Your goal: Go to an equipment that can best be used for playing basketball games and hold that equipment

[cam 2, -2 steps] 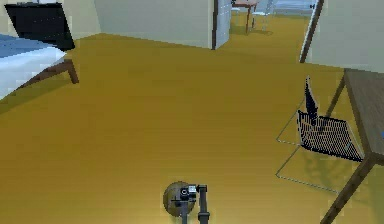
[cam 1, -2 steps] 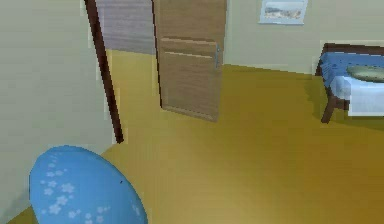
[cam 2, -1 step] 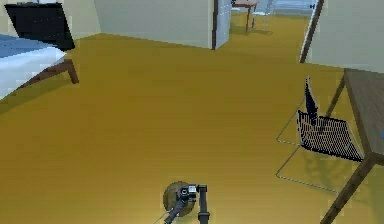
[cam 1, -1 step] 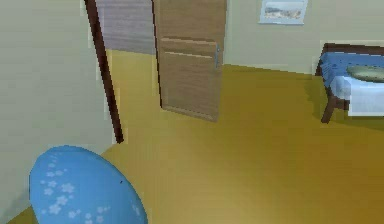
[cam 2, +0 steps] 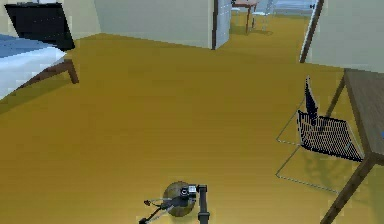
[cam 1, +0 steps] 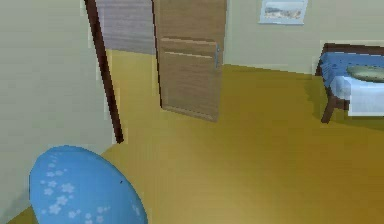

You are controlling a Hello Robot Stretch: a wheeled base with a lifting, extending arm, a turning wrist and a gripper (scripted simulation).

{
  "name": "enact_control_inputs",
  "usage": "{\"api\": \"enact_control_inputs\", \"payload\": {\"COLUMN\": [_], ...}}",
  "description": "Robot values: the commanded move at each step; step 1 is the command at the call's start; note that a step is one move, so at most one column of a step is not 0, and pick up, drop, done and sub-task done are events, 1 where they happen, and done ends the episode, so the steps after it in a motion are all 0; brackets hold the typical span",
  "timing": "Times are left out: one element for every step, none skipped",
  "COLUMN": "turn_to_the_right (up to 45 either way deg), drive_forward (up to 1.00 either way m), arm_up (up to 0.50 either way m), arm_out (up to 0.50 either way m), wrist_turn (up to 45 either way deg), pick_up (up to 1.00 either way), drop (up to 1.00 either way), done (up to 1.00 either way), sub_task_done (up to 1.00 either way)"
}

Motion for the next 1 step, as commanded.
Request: {"api": "enact_control_inputs", "payload": {"turn_to_the_right": [0.0], "drive_forward": [0.0], "arm_up": [0.0], "arm_out": [0.0], "wrist_turn": [45.0], "pick_up": [0.0], "drop": [0.0], "done": [0.0], "sub_task_done": [0.0]}}
